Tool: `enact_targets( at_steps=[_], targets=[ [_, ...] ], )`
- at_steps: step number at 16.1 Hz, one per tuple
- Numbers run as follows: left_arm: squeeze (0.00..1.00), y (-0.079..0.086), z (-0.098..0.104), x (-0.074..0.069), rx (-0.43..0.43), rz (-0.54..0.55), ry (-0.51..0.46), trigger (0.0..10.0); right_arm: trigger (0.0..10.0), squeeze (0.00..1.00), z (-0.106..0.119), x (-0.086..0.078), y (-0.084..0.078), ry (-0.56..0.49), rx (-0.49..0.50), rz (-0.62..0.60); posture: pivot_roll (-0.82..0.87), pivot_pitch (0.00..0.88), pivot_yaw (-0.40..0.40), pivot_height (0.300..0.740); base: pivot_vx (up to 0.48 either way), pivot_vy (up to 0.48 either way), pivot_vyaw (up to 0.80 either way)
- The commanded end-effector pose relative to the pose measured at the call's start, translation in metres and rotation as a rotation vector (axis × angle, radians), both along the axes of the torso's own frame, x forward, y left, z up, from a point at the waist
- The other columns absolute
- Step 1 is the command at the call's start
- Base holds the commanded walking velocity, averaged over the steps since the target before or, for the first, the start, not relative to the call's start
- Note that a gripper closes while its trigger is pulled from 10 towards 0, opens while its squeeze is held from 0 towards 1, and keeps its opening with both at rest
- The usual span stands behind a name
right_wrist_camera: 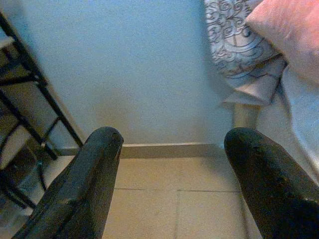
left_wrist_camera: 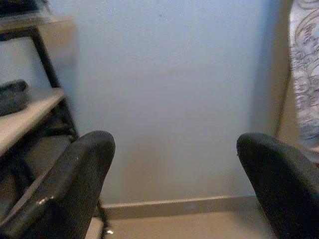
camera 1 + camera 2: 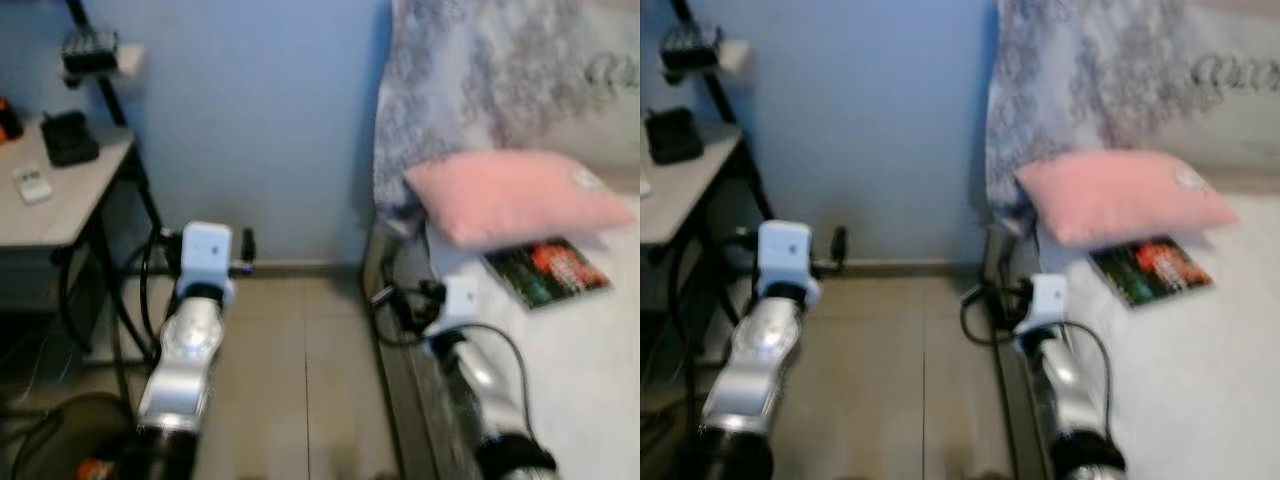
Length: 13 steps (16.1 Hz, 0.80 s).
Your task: Clean up the room
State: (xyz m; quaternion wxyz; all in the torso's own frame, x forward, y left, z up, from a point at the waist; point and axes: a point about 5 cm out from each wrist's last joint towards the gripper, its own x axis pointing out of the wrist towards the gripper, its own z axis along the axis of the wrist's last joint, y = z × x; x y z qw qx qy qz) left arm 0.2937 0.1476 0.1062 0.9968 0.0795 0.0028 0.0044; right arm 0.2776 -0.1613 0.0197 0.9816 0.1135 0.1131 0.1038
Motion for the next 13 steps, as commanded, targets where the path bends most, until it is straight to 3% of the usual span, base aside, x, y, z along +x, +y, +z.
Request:
enact_targets(
  at_steps=[1,5,8,11,13],
  targets=[
    [0.00,0.003,0.002,0.000,0.011,0.010,-0.006,10.0,10.0,0.00,0.002,0.002,0.001,-0.009,-0.004,0.007,0.12,0.000,-0.025,0.740,0.435,0.000,0.44],
    [0.00,0.005,0.002,0.002,0.019,-0.002,0.003,10.0,10.0,0.00,-0.002,0.001,-0.004,0.029,0.030,-0.060,0.12,0.000,-0.024,0.740,0.439,0.000,0.25],
    [0.00,0.000,0.001,0.001,0.060,-0.064,0.000,10.0,10.0,0.00,0.005,0.002,-0.009,-0.028,0.012,-0.092,0.11,0.000,-0.019,0.740,0.446,0.000,0.00],
    [0.00,-0.004,0.000,0.004,0.055,-0.098,0.020,10.0,10.0,0.00,0.003,0.001,-0.003,-0.018,0.017,-0.093,0.11,0.000,-0.017,0.740,0.452,0.000,-0.74],
    [0.00,-0.003,0.000,0.004,0.057,-0.099,0.021,10.0,10.0,0.00,0.002,0.000,-0.002,-0.016,0.010,-0.086,0.11,0.000,-0.016,0.740,0.469,0.000,0.00]
  ],
)
